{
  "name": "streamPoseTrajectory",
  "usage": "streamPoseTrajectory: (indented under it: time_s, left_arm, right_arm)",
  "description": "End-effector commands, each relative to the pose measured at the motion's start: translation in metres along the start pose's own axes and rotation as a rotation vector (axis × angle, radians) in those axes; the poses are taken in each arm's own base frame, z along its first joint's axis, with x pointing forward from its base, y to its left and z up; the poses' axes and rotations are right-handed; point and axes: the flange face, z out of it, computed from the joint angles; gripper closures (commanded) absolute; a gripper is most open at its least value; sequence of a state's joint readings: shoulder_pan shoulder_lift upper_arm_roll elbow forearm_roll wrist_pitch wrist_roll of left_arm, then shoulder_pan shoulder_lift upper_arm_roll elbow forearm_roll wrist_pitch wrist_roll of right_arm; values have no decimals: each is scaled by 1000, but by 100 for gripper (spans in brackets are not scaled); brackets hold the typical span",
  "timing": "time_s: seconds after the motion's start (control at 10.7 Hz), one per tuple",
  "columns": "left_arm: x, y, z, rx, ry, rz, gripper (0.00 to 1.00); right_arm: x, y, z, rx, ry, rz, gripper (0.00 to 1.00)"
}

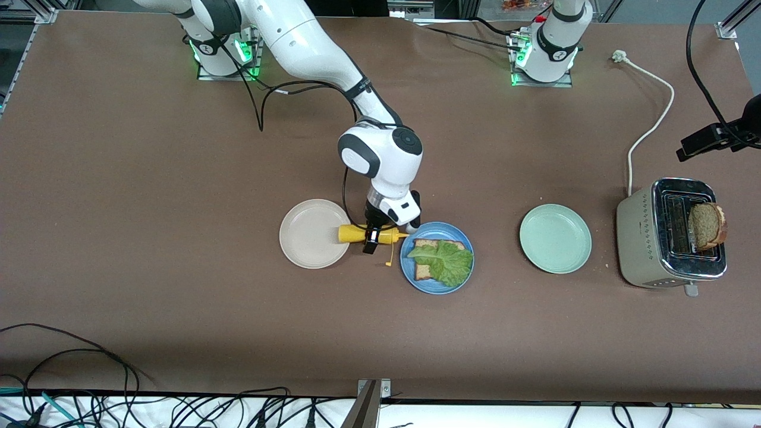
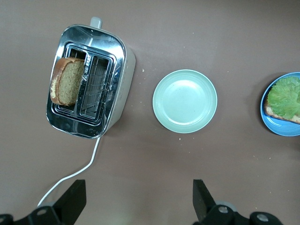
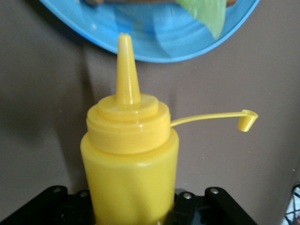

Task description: Make sandwich in blue plate with both arms

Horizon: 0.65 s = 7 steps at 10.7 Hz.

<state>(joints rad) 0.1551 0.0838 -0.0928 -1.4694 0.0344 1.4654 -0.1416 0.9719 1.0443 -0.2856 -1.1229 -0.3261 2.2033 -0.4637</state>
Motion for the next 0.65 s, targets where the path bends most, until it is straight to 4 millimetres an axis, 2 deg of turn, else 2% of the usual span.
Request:
streamPoseTrajectory:
  time_s: [0.0,0.37,0.47,0.56]
  left_arm:
    - [-2,4,-4,-6,8,26,0]
    - [-1,3,-4,-6,8,23,0]
    - [-2,2,-5,-8,9,22,0]
    - [-1,2,-5,-6,9,22,0]
  right_arm:
    - [9,-6,5,-90,-72,-61,100]
    - [8,-4,2,-94,-70,-63,100]
    - [4,2,-5,-85,-83,-54,100]
    - [-3,14,-27,-71,-96,-38,100]
